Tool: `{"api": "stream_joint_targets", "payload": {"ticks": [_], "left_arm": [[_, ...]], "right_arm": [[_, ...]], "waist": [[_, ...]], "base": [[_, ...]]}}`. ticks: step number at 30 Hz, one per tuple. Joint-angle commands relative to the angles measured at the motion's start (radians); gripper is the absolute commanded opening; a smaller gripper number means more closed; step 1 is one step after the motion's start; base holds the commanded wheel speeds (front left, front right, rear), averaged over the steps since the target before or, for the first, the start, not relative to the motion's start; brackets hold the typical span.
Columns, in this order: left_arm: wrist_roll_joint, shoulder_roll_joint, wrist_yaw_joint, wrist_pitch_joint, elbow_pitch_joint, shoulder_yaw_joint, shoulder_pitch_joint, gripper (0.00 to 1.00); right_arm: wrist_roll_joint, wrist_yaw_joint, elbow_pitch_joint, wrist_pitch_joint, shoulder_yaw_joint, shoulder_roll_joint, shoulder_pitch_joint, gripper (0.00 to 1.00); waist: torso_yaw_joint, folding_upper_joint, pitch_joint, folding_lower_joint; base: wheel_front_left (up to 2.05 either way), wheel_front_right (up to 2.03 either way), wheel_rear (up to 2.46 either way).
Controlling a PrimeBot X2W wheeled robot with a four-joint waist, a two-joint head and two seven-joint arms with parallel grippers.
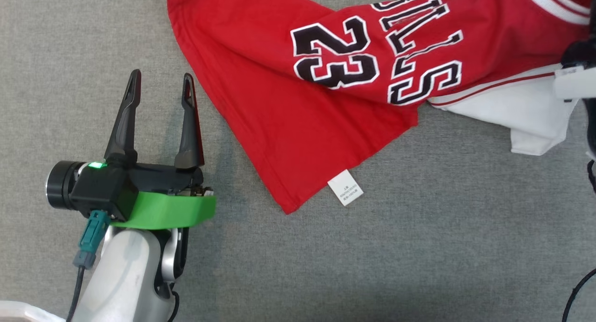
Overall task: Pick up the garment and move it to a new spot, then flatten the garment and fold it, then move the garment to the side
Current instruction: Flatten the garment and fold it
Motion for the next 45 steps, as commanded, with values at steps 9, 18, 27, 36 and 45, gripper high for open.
{"api": "stream_joint_targets", "payload": {"ticks": [9,18,27,36,45], "left_arm": [[0.036,-0.035,-0.029,-0.005,0.017,0.021,-0.03,1.0],[0.056,-0.039,-0.042,-0.005,0.048,0.063,0.02,1.0],[0.06,-0.021,-0.041,-0.005,0.077,0.092,0.086,1.0],[0.05,0.001,-0.031,-0.001,0.095,0.105,0.152,1.0],[0.044,0.007,-0.023,0.011,0.087,0.098,0.184,1.0]], "right_arm": [[0.031,0.0,0.261,-0.059,0.031,-0.087,-0.163,0.21],[-0.085,0.0,0.24,-0.16,-0.009,-0.055,-0.057,1.0],[-0.116,0.0,0.032,-0.16,-0.041,0.082,0.254,1.0],[-0.136,0.0,-0.084,-0.134,-0.047,0.2,0.496,1.0],[-0.152,0.0,-0.16,-0.09,-0.065,0.24,0.581,1.0]], "waist": [[0.041,0.0,0.06,0.0],[-0.005,0.0,-0.019,0.0],[-0.061,0.0,-0.128,0.0],[-0.092,0.0,-0.212,0.0],[-0.099,0.0,-0.246,0.0]], "base": [[0.0,0.0,0.0],[0.0,0.0,0.0],[0.0,0.0,0.0],[0.0,0.0,0.0],[0.0,0.0,0.0]]}}
